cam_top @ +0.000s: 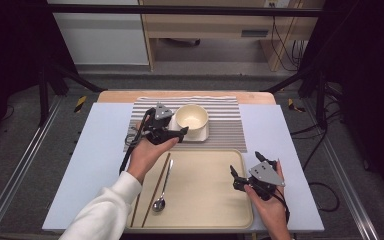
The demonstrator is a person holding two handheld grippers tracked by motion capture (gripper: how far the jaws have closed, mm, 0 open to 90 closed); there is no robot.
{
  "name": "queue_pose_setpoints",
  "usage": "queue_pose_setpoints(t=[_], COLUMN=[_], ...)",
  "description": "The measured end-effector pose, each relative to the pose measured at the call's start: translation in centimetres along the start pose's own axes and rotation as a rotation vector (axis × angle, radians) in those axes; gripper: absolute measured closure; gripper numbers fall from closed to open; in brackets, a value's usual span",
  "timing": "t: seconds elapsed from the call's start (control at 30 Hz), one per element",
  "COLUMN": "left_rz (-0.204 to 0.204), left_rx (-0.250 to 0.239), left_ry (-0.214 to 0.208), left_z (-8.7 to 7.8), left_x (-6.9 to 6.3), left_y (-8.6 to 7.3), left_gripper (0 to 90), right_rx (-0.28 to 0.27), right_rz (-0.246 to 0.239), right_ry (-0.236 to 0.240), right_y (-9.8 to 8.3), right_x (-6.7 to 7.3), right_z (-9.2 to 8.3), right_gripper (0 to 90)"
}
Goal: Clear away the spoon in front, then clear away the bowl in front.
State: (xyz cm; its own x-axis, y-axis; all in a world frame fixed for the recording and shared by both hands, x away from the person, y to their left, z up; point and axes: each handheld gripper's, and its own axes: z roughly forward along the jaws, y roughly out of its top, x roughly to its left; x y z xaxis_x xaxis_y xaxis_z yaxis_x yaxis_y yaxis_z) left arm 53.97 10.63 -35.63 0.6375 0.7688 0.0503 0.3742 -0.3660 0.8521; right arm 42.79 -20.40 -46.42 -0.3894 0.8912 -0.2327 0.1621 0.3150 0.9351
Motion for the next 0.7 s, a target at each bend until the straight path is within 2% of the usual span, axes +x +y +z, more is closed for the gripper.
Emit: queue_pose_setpoints(t=[0.2,0.27,0.5,0.63,0.7], left_rz=[0.0,-0.024,-0.027,-0.054,-0.055], left_rx=[-0.004,-0.023,-0.024,-0.039,-0.031], left_ry=[0.024,0.034,0.065,0.087,0.094], left_z=[0.8,1.2,2.3,3.3,3.8], left_x=[1.1,1.4,2.6,3.2,3.5], left_y=[0.6,0.8,1.3,1.2,1.2], left_gripper=[27.7,27.8,27.9,27.9,28.0], right_rx=[0.002,0.002,-0.001,-0.003,-0.004], right_rz=[-0.002,-0.002,0.003,0.005,0.008], right_ry=[0.003,0.003,0.004,0.004,0.0], right_y=[0.0,0.0,0.0,0.0,0.0], right_x=[0.1,0.0,0.0,0.0,0.0], right_z=[0.0,0.0,0.0,0.0,0.0], right_gripper=[8.1,8.0,8.0,8.0,7.9])
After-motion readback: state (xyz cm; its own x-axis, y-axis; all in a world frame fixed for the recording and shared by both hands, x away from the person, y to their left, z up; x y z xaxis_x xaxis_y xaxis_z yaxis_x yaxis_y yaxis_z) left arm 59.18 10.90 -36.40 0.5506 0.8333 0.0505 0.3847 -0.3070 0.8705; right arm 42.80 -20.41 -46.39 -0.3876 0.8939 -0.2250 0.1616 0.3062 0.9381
